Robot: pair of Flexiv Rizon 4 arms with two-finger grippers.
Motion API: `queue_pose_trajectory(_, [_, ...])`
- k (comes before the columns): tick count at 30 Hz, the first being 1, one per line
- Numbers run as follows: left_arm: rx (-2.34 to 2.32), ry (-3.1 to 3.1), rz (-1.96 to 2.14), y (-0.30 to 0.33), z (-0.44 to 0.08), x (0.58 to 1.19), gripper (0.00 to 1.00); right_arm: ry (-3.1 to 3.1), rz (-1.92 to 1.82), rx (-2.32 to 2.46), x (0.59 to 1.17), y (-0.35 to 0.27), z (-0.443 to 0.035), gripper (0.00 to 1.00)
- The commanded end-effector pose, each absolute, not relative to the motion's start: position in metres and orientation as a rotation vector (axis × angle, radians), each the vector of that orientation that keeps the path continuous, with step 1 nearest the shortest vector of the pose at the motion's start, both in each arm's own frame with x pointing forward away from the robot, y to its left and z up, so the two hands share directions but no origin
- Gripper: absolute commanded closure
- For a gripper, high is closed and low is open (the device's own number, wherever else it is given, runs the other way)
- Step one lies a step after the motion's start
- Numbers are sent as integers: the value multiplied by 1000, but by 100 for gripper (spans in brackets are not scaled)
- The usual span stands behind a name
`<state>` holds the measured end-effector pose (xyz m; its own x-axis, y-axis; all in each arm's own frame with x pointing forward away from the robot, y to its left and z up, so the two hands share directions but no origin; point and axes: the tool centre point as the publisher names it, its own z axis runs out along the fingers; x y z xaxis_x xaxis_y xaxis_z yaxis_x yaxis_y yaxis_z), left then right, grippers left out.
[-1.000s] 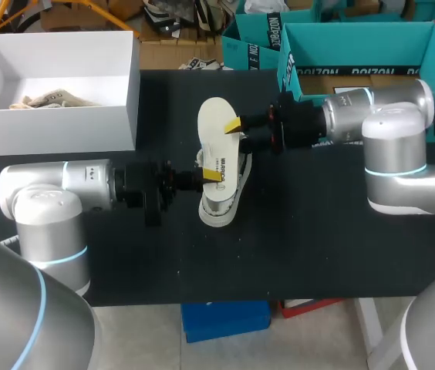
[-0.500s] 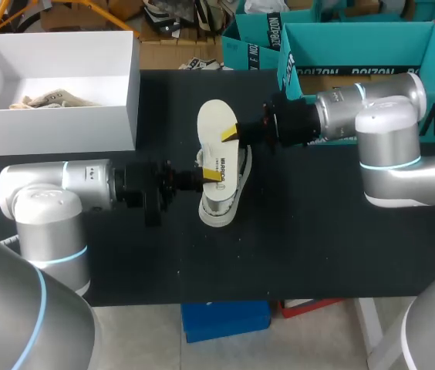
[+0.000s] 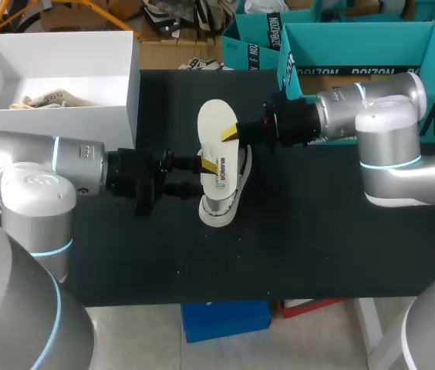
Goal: Take the shoe out of the shoebox, open the shoe tongue, remove and reinsert the insole, then place the shoe into the shoebox
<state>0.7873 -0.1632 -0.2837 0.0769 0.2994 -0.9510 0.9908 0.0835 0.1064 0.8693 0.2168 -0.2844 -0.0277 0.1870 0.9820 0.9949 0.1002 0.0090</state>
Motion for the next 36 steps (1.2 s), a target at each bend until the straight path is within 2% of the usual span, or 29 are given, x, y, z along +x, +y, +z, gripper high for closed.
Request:
queue_pose_trajectory(1, [1680,1693,-677,-151,-267,782,0,-1406,-1054,-1262,870,218,-285,100])
queue_pose_trajectory(6, [1877,1781,-420,-153,-256,784,0,-1406,-1054,-1262,870,218,-285,100])
queue_pose_trajectory(9, [1979,1822,-108,-158,-245,789,0,-1406,-1054,-1262,870,218,-285,100])
queue_pose_trajectory(27, [1979,1822,-108,-158,-245,789,0,-1406,-1054,-1262,870,218,-285,100])
queue_pose_trajectory(36, [2047,1955,-12,-181,-230,810,0,-1406,-1054,-1262,870,218,-285,100])
